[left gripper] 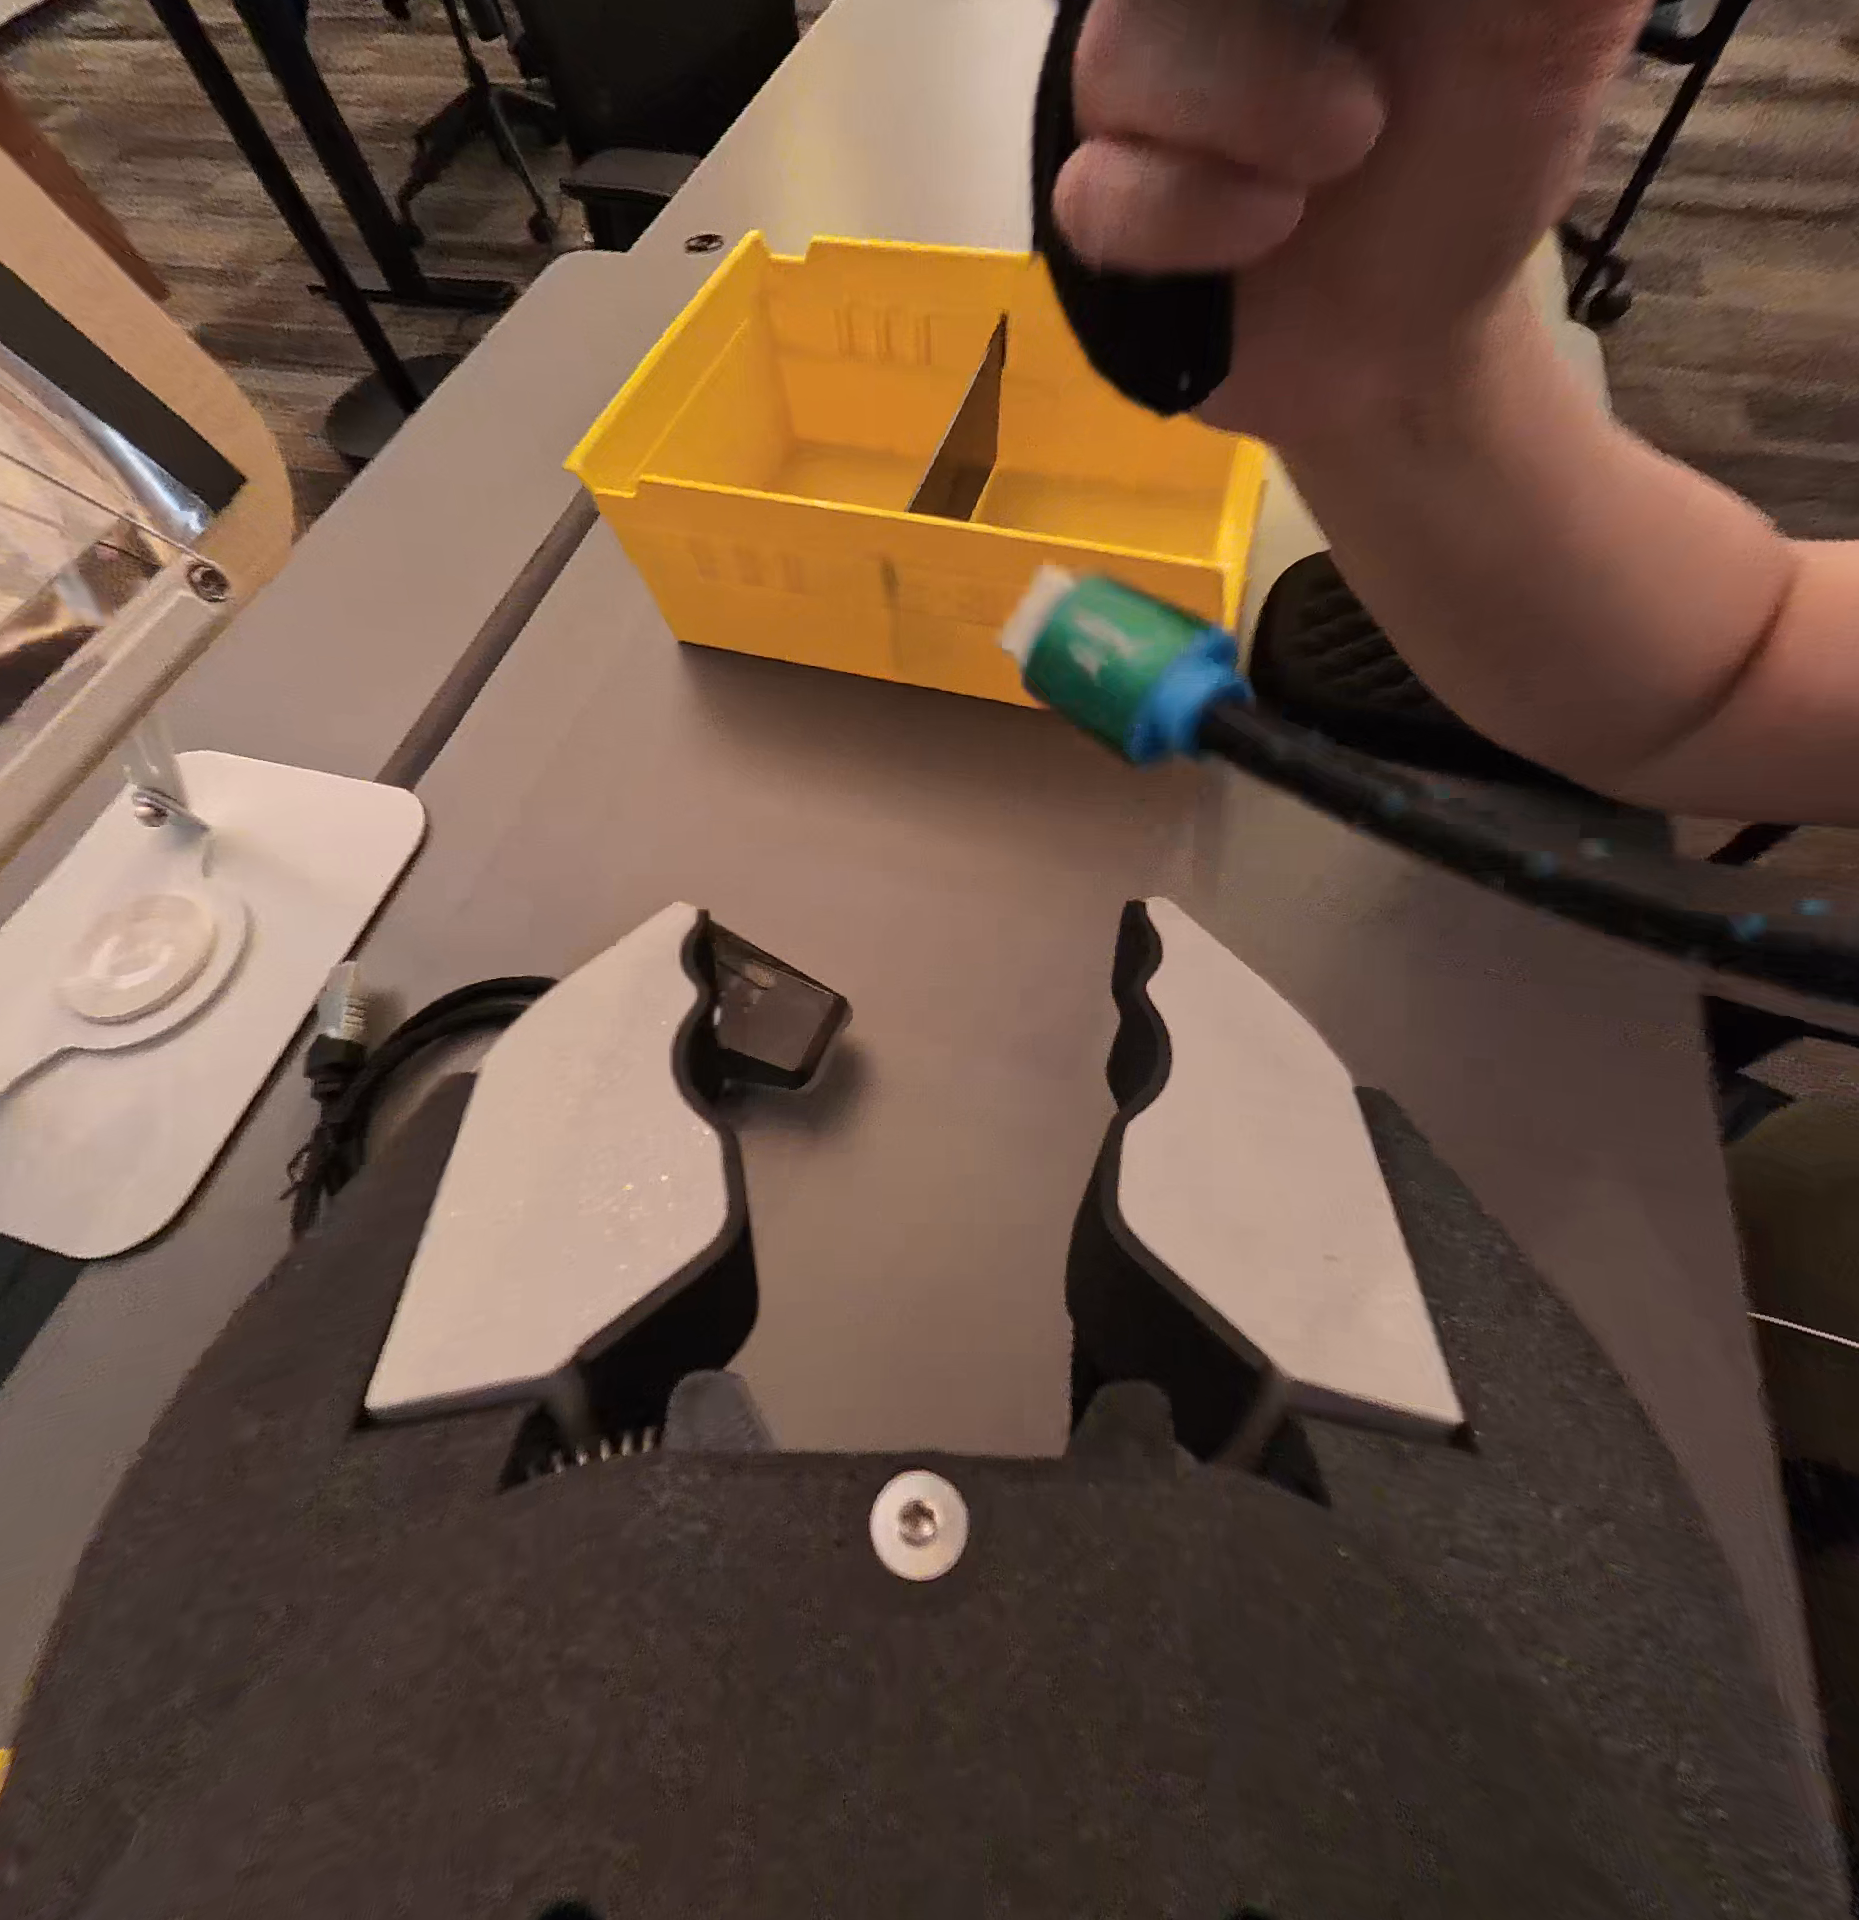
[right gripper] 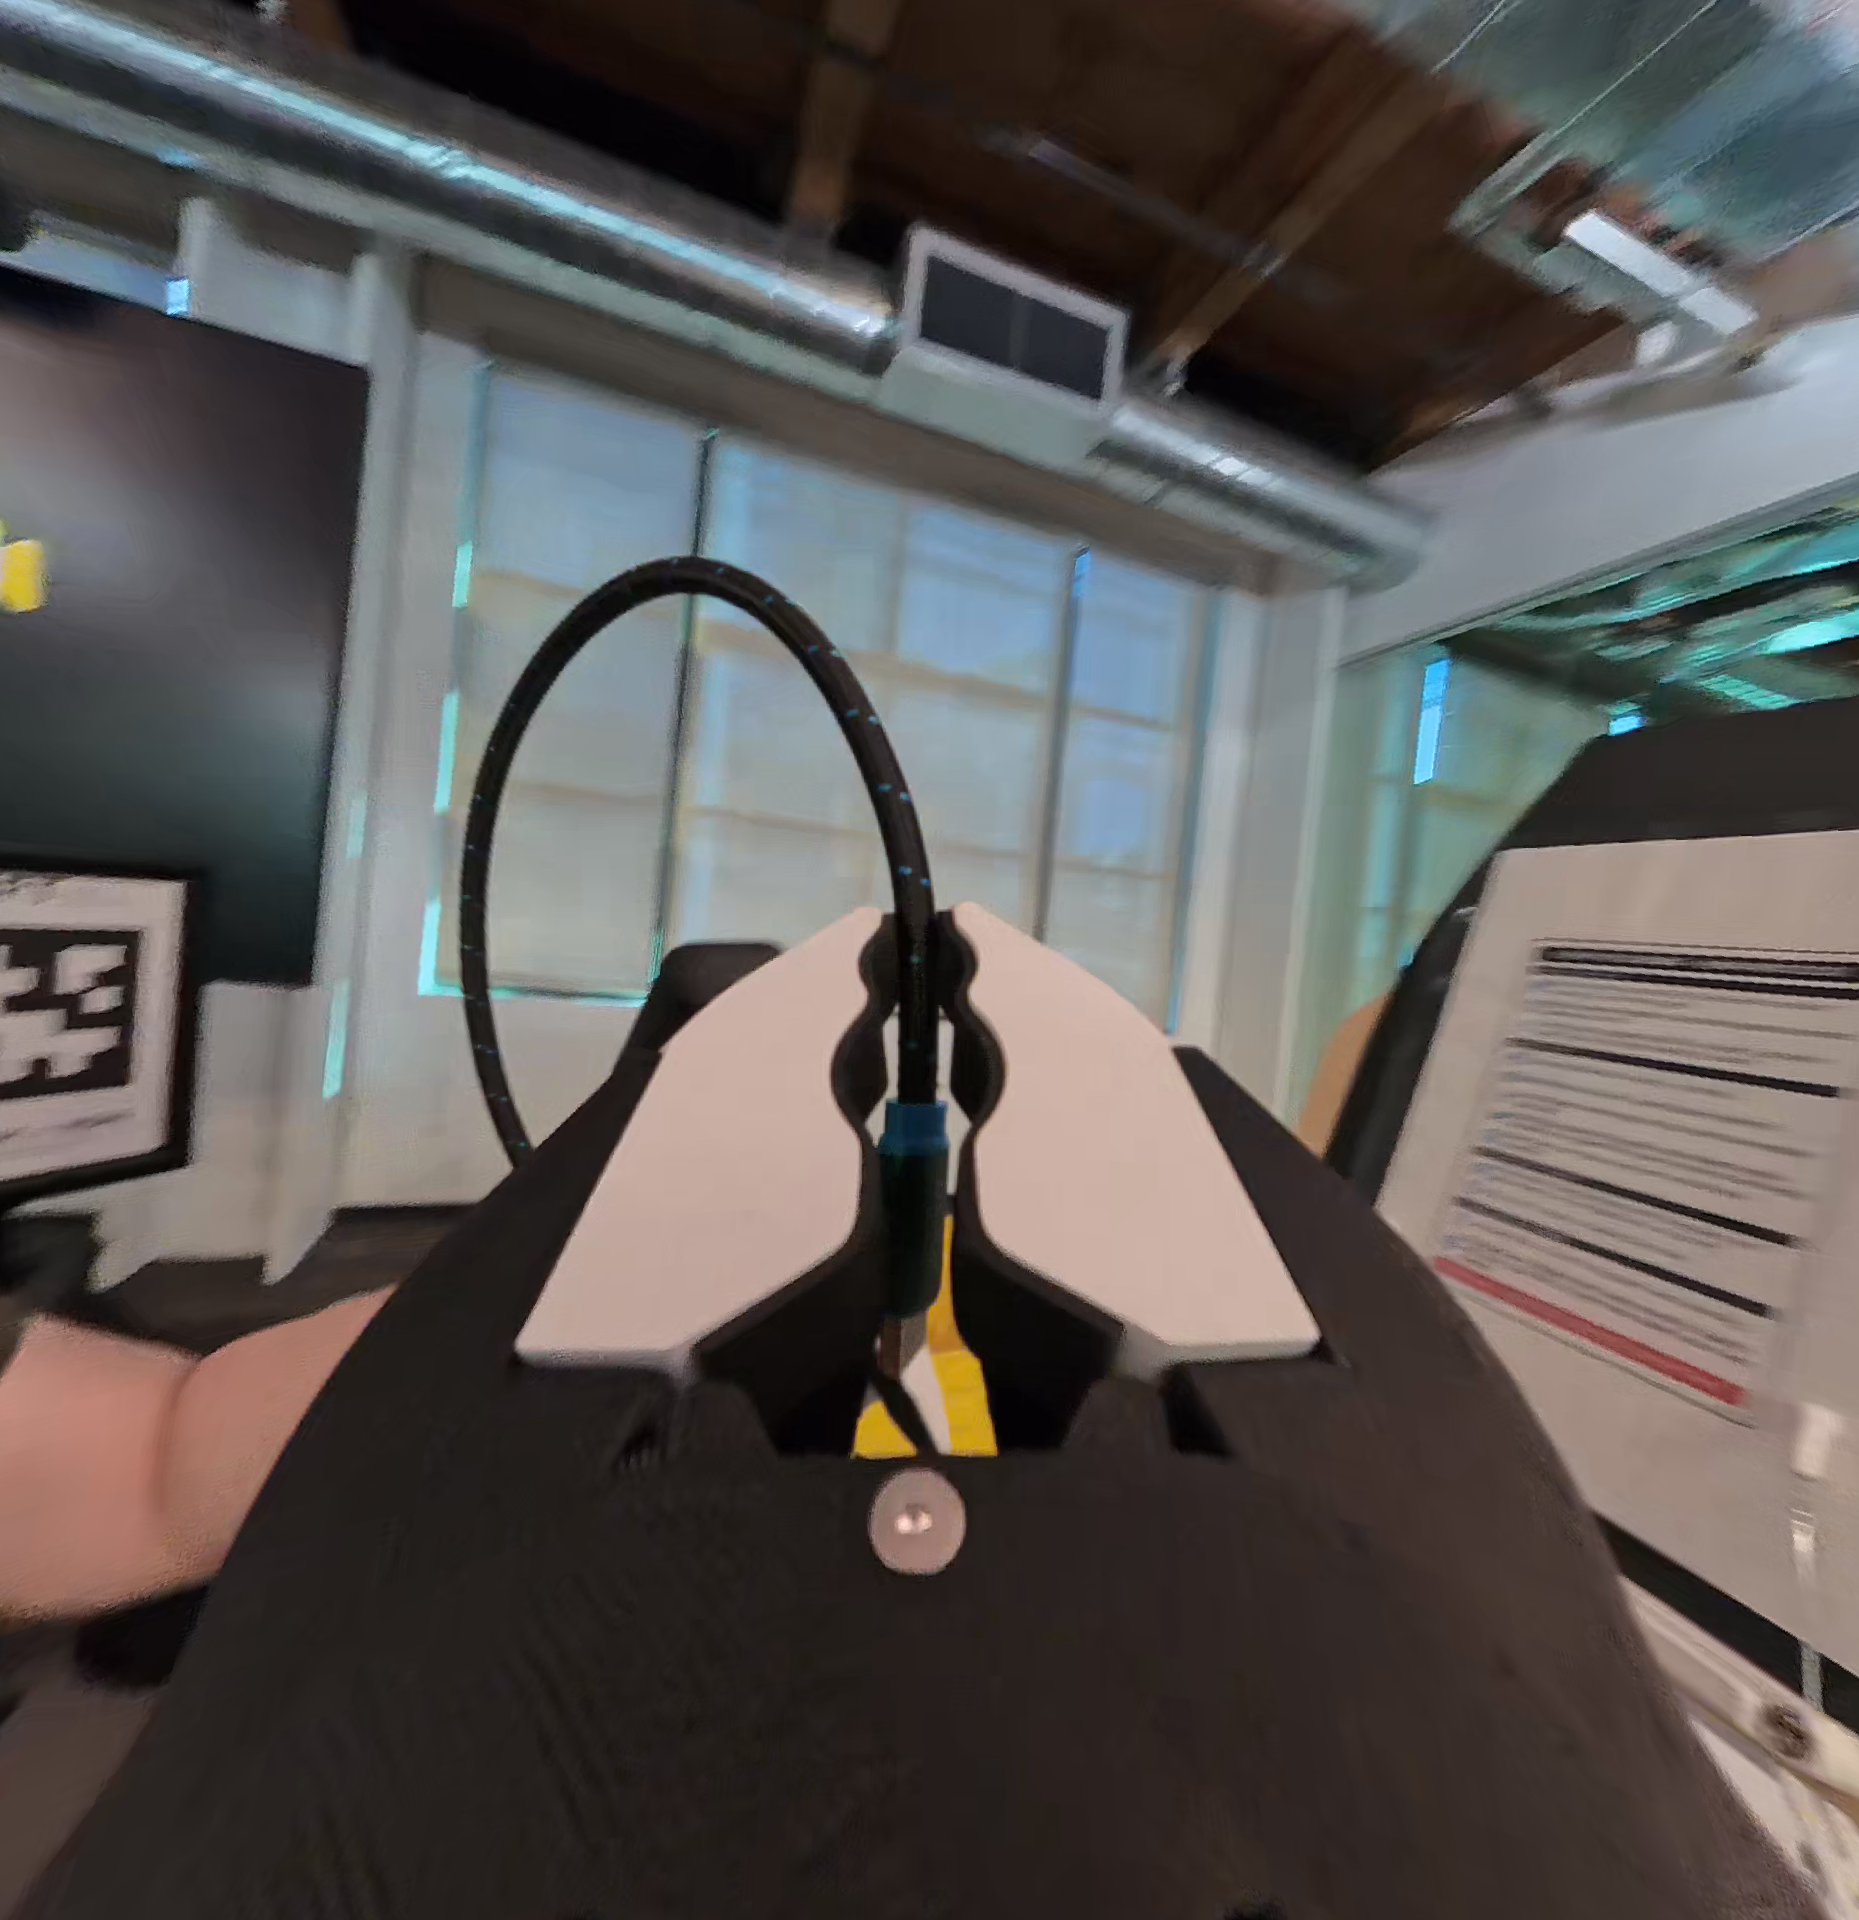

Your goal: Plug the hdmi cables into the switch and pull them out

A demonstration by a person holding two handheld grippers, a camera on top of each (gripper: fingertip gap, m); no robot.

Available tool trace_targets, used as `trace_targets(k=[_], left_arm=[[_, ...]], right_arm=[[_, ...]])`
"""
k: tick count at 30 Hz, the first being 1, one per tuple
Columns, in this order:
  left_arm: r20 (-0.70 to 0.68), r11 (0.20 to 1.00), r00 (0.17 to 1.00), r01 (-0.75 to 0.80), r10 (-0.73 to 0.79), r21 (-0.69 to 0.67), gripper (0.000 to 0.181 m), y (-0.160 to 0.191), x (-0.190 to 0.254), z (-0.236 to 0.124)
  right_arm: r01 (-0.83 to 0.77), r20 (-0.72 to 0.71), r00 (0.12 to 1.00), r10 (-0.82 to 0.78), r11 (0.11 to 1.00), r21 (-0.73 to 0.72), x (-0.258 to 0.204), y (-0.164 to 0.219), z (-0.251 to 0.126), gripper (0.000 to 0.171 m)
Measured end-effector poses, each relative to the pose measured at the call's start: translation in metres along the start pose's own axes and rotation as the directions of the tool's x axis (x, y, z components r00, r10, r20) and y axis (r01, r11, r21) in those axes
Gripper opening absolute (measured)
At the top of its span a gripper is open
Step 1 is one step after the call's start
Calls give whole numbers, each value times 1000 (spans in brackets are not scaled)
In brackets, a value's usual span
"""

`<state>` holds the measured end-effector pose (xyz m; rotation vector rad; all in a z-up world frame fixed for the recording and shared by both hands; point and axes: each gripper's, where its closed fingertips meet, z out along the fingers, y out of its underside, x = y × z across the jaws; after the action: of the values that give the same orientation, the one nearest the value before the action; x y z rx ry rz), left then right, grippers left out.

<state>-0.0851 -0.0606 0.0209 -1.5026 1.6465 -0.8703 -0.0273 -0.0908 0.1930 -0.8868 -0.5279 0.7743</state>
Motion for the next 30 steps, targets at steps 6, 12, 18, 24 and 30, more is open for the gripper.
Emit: trace_targets(k=[6, 12, 18, 24, 30], left_arm=[[9, 978, 999, -36, 35, 206, 87, -30, 10, 5], [11, 895, 990, 123, -141, 429, 74, -60, 3, -14], [-98, 808, 947, 312, -305, 500, 62, -66, -2, -25], [-5, 783, 924, 327, -383, 528, 22, -60, -21, -32], [40, 803, 932, 288, -360, 522, 5, -57, -41, -58]], right_arm=[[85, -203, 976, -72, 995, 55, 19, -11, -10, 8], [135, -257, 959, -119, 990, 45, 23, -7, -11, 8], [209, -285, 939, -193, 977, 27, 20, -7, -11, 7], [276, -285, 922, -264, 961, 4, 13, -3, -7, 7], [278, -222, 933, -285, 959, -63, 6, 9, 2, 7]])
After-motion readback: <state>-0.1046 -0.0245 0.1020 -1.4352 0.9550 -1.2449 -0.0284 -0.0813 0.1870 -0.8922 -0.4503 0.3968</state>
